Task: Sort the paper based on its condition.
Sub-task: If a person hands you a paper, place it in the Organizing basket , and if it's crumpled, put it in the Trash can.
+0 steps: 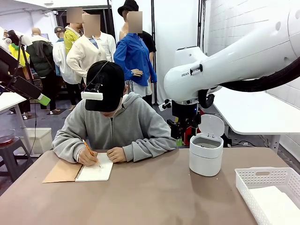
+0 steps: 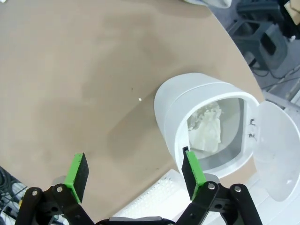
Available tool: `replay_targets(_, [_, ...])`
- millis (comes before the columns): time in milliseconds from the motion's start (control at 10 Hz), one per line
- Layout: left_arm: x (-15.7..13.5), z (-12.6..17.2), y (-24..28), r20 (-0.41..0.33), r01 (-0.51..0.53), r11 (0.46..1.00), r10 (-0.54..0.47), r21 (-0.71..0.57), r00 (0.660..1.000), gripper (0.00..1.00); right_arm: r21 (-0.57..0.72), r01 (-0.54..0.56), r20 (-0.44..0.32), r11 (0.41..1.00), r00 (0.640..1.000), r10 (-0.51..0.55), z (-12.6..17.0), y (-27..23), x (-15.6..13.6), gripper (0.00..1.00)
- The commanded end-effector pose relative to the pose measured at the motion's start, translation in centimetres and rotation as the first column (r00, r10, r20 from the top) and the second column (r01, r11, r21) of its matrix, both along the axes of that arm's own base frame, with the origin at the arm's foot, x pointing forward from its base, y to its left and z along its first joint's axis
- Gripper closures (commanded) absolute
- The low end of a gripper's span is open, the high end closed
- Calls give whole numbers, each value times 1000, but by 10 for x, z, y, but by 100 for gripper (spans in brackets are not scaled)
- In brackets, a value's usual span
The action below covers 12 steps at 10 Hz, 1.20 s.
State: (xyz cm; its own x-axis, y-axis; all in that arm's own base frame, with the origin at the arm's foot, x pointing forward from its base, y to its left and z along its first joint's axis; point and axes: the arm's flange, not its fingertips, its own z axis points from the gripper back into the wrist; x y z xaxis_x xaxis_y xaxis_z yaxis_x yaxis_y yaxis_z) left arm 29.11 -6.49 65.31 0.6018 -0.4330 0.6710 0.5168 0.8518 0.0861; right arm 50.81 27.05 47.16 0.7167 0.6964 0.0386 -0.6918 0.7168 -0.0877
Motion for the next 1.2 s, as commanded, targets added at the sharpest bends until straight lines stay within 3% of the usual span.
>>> replay_targets(0, [0,0,0,3,-1,1000,1,-1,1000,0,33,-79,-44,996,996,81,8,-2,-28,0])
replay_targets(300, [0,0,0,3,-1,1000,1,-1,1000,0,144,-271,-3,952,962,274,35,19,-71,0])
replay_targets(600, [0,0,0,3,-1,1000,1,-1,1000,0,243,-392,145,887,919,367,77,53,-99,0])
replay_targets(800, [0,0,0,3,-1,1000,1,-1,1000,0,247,-405,251,880,904,346,94,69,-117,0])
replay_targets(1100, [0,0,0,3,-1,1000,1,-1,1000,0,317,-435,317,843,886,338,131,74,-140,0])
